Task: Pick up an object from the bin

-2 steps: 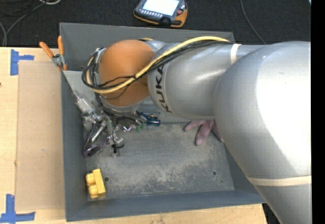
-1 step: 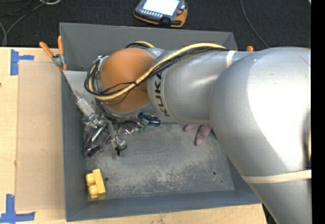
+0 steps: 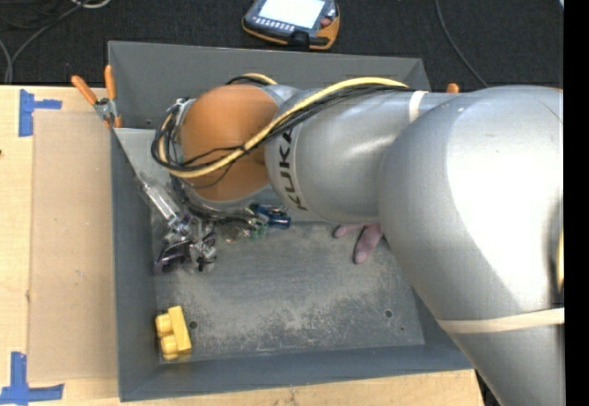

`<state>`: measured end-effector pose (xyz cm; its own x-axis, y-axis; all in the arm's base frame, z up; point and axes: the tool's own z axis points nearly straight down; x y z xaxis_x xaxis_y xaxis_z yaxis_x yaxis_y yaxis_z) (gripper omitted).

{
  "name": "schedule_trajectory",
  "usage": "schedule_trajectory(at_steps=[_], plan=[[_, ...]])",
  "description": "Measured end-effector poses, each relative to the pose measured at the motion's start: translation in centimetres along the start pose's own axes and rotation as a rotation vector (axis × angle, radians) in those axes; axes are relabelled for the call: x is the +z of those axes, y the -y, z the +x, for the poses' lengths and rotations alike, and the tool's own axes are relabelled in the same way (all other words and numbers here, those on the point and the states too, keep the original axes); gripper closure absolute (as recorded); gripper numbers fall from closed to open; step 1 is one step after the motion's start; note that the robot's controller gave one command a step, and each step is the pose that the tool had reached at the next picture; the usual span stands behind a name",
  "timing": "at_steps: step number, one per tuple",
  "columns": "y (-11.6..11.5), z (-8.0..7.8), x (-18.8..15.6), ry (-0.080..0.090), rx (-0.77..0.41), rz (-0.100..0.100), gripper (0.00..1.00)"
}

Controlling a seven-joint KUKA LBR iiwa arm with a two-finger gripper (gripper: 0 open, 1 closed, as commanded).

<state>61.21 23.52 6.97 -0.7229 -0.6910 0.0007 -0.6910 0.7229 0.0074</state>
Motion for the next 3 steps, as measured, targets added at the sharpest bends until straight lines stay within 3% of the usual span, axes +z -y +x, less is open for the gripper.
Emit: schedule_trajectory(at_steps=[2,3], plan=[[-0.1,0.2,-1.2,-0.008,0.001,-0.004,1.0],[-0.2,0.2,-5.6,-0.008,0.002,-0.004,1.0]])
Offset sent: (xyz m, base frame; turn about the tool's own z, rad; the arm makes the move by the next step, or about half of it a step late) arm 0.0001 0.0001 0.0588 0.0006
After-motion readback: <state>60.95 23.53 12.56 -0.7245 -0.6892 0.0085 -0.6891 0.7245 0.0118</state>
